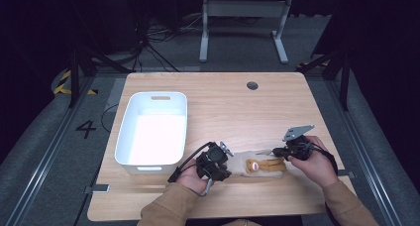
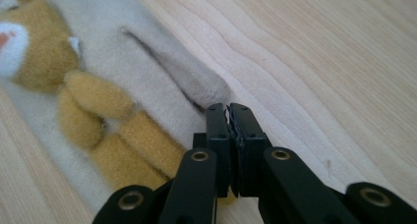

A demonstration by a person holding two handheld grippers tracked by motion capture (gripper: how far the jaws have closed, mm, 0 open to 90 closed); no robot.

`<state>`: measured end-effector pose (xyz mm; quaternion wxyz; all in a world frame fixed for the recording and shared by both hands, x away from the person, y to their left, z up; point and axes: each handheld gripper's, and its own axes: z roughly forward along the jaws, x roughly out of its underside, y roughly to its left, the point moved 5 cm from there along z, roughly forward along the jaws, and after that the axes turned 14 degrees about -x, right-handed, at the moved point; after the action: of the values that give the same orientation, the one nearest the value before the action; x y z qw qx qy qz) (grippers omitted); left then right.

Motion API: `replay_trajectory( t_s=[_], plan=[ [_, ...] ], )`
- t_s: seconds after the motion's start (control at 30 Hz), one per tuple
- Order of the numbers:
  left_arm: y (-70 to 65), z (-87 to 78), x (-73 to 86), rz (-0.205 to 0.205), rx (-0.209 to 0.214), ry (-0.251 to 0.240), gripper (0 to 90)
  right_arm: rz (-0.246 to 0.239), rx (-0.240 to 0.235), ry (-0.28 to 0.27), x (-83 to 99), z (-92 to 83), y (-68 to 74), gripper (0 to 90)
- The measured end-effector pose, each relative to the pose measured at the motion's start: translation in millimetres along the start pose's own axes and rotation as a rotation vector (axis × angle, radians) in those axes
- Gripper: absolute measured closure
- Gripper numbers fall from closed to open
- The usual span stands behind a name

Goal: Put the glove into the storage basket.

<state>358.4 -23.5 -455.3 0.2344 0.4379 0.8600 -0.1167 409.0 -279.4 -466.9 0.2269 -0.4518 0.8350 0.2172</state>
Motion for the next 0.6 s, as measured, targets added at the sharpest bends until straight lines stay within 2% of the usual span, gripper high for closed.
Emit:
replay_trajectory(
  t_s=[0.1, 0.2, 0.37, 0.53, 0.6],
  plan=[
    [2.3, -5.9, -2.2, 0.004, 0.032, -0.029, 60.3, 0.005, 0.012, -0.027, -0.2, -7.8, 0.8, 87.4],
    [3.8, -11.5, -4.2, 0.007, 0.036, -0.036, 55.6, 0.012, 0.024, -0.043, 1.4, -15.7, 0.4, 86.2],
    [4.3, -17.8, -10.5, 0.023, 0.014, -0.089, 50.5, 0.031, 0.043, -0.068, 6.8, -26.0, -3.5, 83.2],
    [2.9, -15.9, -15.9, 0.041, -0.014, -0.092, 47.8, 0.062, 0.048, -0.077, 12.8, -31.0, -7.7, 80.2],
    [1.9, -15.8, -17.2, 0.056, -0.018, -0.111, 46.7, 0.071, 0.049, -0.081, 14.8, -32.9, -9.4, 78.6]
  ],
)
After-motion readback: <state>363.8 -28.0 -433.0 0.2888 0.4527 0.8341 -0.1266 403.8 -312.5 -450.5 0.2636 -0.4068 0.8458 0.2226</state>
